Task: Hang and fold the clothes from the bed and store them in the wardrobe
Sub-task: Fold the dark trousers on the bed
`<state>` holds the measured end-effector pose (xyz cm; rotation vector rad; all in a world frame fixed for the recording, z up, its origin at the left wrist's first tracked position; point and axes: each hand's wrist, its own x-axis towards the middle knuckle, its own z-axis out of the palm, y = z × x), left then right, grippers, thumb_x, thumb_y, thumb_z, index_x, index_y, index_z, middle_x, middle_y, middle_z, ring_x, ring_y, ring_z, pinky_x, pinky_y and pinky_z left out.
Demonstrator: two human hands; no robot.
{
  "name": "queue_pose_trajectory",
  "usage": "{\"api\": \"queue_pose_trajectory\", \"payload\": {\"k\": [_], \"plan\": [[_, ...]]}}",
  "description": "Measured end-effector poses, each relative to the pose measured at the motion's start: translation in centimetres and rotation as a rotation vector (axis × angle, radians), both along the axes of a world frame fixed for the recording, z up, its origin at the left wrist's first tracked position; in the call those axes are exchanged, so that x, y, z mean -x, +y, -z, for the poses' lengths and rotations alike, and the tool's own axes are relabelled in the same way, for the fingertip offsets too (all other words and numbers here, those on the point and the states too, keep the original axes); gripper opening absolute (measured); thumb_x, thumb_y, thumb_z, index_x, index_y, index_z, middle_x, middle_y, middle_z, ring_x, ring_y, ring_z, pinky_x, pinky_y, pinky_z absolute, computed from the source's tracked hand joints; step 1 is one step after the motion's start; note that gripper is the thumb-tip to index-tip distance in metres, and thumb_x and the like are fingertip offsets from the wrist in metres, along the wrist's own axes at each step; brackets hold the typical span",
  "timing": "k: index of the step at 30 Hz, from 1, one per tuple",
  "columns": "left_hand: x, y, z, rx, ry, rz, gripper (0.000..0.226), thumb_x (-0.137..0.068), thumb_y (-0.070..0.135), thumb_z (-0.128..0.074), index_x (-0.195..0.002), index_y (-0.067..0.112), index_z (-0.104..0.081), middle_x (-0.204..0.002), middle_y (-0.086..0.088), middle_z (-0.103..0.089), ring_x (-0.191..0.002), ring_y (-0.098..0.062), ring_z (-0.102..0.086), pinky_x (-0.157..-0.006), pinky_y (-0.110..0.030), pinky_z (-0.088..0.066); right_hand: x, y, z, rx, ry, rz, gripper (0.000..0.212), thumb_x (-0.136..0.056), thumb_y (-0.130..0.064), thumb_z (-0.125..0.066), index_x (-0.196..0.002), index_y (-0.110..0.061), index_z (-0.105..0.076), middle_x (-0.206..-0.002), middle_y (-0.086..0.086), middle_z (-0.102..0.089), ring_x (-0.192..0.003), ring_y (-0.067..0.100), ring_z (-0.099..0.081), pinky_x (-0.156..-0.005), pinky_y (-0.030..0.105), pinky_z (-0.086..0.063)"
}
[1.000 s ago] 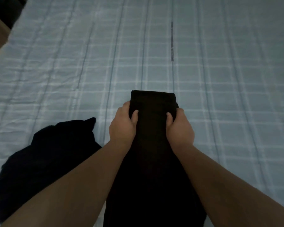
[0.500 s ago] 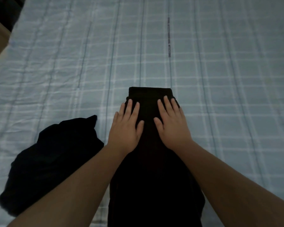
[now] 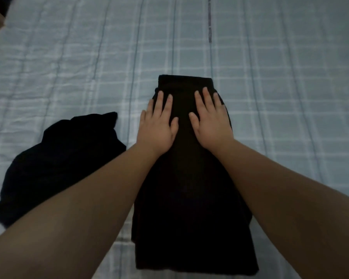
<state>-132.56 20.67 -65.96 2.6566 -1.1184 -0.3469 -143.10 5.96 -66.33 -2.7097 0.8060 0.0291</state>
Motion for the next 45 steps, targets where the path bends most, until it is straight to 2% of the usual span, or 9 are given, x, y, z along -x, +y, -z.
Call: {"api": "queue_pose_trajectory", "payload": {"k": [3,8,15,27,31,34,38,41,45], "plan": [[3.5,2.4,-4.1,0.02,0.076,-0.063,0.066,-0.104,0.043,-0.033,-0.16,0.024,-0.003,-0.167,-0.009,0.004,-0.153,-0.03,0.006,-0.124,-0.051,-0.005,2.9,2.8,-3.9,-0.008,0.012,0.027,0.063,-0.105,-0.048,-0.022,-0.161,-0.023,-0.01,-0.169,0.005,-0.004,-0.155,0.026,0.001,-0.124,0.052,-0.009],[13.6,8.8,-7.1,0.02,0.045,0.012,0.06,-0.102,0.043,-0.027,-0.159,0.029,-0.011,-0.167,-0.005,-0.007,-0.154,-0.024,0.0,-0.124,-0.05,-0.012,12.3,11.8,-7.9,-0.062,-0.022,0.032,0.059,-0.104,-0.042,-0.019,-0.16,-0.024,-0.017,-0.168,0.003,-0.01,-0.155,0.021,-0.001,-0.125,0.051,-0.01],[18.3,13.0,-2.6,-0.145,-0.006,0.027,0.063,-0.1,0.053,-0.023,-0.158,0.034,-0.012,-0.167,-0.004,-0.011,-0.154,-0.023,-0.001,-0.123,-0.051,-0.011,19.3,16.5,-3.1,-0.067,0.141,0.061,0.06,-0.103,-0.05,-0.02,-0.16,-0.03,-0.013,-0.168,0.0,-0.009,-0.155,0.021,0.0,-0.123,0.056,-0.013],[19.4,14.1,-2.5,-0.041,-0.067,-0.02,0.061,-0.101,0.048,-0.027,-0.159,0.033,-0.011,-0.167,-0.006,-0.008,-0.154,-0.024,-0.001,-0.123,-0.051,-0.01,20.7,17.3,-2.7,-0.056,0.058,0.081,0.061,-0.103,-0.049,-0.021,-0.16,-0.031,-0.01,-0.169,0.002,-0.007,-0.155,0.023,0.001,-0.124,0.055,-0.01],[22.0,18.3,-4.0,0.097,0.086,-0.189,0.064,-0.104,0.045,-0.033,-0.159,0.029,-0.004,-0.167,-0.01,-0.002,-0.153,-0.026,-0.005,-0.123,-0.048,-0.019,24.9,19.5,-4.6,-0.123,-0.009,0.132,0.066,-0.103,-0.048,-0.035,-0.16,-0.031,-0.007,-0.169,0.002,-0.004,-0.155,0.027,0.001,-0.124,0.051,-0.016],[24.8,21.6,-4.1,0.174,0.296,-0.215,0.07,-0.1,0.05,-0.039,-0.155,0.041,0.005,-0.166,-0.008,0.014,-0.152,-0.021,-0.001,-0.121,-0.042,-0.026,28.9,21.3,-3.9,-0.11,0.057,-0.012,0.076,-0.099,-0.058,-0.039,-0.16,-0.036,0.0,-0.169,0.0,0.006,-0.155,0.026,0.008,-0.123,0.051,-0.015],[26.0,23.8,-2.7,0.114,0.036,0.163,0.075,-0.095,0.055,-0.05,-0.157,0.041,-0.012,-0.166,-0.009,0.012,-0.151,-0.038,-0.007,-0.114,-0.046,-0.027,31.0,21.4,-2.7,-0.084,0.123,-0.167,0.085,-0.096,-0.061,-0.043,-0.157,-0.039,0.012,-0.168,0.0,0.011,-0.154,0.026,0.014,-0.123,0.052,-0.014],[25.2,23.4,-2.1,-0.005,-0.032,0.176,0.084,-0.09,0.041,-0.064,-0.157,0.042,-0.013,-0.167,-0.009,0.004,-0.142,-0.046,-0.026,-0.11,-0.053,-0.04,29.9,20.9,-2.7,-0.051,0.135,-0.18,0.087,-0.097,-0.053,-0.049,-0.156,-0.04,0.013,-0.168,-0.001,0.011,-0.154,0.026,0.011,-0.124,0.05,-0.016],[24.3,22.8,-2.0,-0.047,-0.08,0.154,0.093,-0.089,0.018,-0.066,-0.156,0.046,-0.008,-0.167,-0.006,-0.003,-0.124,-0.034,-0.043,-0.093,-0.04,-0.054,28.9,20.5,-2.3,-0.026,0.116,-0.152,0.096,-0.094,-0.028,-0.062,-0.156,-0.041,0.01,-0.168,-0.003,0.008,-0.155,0.025,0.004,-0.121,0.042,-0.025]]}}
